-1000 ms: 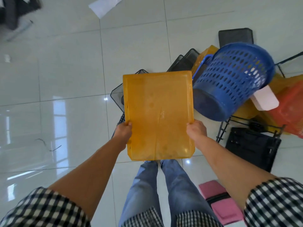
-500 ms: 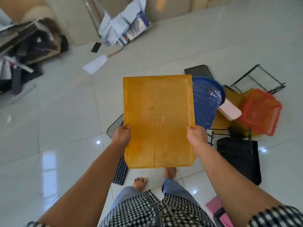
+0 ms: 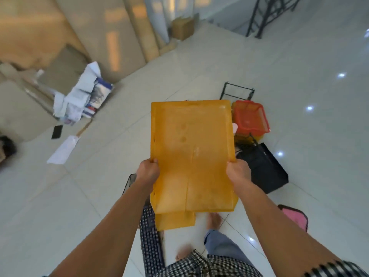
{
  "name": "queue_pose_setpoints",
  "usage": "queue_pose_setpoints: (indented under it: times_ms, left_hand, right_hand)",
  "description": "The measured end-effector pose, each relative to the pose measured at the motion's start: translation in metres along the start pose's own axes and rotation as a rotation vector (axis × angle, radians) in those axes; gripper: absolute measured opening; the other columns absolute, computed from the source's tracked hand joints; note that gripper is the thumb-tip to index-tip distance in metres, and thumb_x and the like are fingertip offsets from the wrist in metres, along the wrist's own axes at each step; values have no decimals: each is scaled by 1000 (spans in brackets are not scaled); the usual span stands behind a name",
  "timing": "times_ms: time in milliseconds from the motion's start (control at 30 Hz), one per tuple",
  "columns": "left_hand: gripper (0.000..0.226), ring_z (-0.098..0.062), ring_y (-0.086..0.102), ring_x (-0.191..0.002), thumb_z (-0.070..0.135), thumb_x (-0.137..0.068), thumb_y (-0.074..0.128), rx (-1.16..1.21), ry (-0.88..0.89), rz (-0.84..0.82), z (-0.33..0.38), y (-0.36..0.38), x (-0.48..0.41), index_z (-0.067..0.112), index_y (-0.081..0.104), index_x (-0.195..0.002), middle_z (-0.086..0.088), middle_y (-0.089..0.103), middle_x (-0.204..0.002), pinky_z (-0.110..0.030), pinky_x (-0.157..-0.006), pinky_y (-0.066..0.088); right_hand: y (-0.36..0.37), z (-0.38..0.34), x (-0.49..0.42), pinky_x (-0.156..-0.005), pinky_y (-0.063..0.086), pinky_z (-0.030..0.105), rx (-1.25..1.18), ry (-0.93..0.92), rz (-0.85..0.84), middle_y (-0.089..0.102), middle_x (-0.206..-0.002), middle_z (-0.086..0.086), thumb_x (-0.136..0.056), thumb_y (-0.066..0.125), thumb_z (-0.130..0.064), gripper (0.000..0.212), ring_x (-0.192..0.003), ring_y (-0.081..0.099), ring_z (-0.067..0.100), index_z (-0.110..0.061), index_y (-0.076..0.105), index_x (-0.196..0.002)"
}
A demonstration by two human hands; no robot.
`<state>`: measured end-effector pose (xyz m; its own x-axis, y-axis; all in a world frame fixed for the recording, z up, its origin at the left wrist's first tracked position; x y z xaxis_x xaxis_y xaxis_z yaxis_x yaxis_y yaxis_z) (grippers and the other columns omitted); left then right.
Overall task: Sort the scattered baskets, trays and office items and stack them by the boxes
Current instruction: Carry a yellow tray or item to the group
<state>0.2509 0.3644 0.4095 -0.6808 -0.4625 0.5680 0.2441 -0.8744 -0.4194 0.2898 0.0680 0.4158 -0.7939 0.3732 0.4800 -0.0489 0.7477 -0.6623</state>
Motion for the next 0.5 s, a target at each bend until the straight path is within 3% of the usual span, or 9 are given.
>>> queue_pose_setpoints:
  times_ms: [100, 233, 300, 367, 433, 500]
  left_hand:
    - [50, -31, 52, -122, 33, -109, 36, -58, 72, -91, 18, 28, 16, 6, 38, -152, -11, 50, -145, -44, -102, 43]
    - [47, -27, 54, -107, 31, -109, 38, -144, 171, -212, 40, 79, 38, 7, 44, -149, -9, 56, -131, -37, -87, 41]
    - [44, -29, 55, -105, 30, -109, 38, -198, 207, -272, 46, 109, 51, 4, 48, -143, -8, 57, -121, -39, -86, 43]
    - [37, -30, 56, -102, 29, -109, 38, -260, 249, -335, 52, 140, 69, 4, 55, -132, -8, 59, -115, -42, -86, 45]
    - [27, -23, 55, -87, 28, -109, 38, -318, 273, -401, 52, 173, 90, 14, 57, -99, -2, 57, -97, -42, -82, 45]
    - [31, -22, 52, -84, 28, -109, 37, -369, 305, -464, 53, 205, 114, 19, 51, -83, 1, 54, -89, -43, -81, 46]
  right_hand:
    - [-30, 32, 11, -75, 54, 41, -106, 76, 65, 63, -86, 8, -103, 42, -15, 28, -80, 61, 26, -12, 62, -83]
    - [-74, 84, 24, -56, 39, 31, -294, 180, 147, 56, -73, 6, -93, 41, -4, 28, -63, 49, 20, -11, 60, -73]
    - [-95, 112, 35, -59, 38, 31, -355, 227, 177, 54, -73, 7, -90, 41, -2, 25, -64, 48, 20, -9, 61, -77]
    - [-115, 142, 47, -65, 44, 36, -419, 267, 217, 57, -81, 15, -91, 42, -4, 26, -71, 54, 27, 3, 66, -101]
    - [-136, 174, 59, -81, 55, 50, -449, 319, 280, 64, -100, 26, -95, 43, -6, 31, -91, 64, 40, 9, 59, -117]
    - [-157, 206, 71, -92, 53, 54, -448, 367, 345, 66, -112, 23, -98, 43, -8, 29, -97, 63, 38, 3, 63, -117]
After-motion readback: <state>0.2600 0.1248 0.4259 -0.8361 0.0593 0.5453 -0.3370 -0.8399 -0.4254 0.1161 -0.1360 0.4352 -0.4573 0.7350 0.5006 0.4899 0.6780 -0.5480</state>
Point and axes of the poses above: each hand's wrist, its own x-axis away from the middle knuckle, its own y-axis out of the palm, z = x × y, the point moved 5 cm from there along -x, towards the middle knuckle
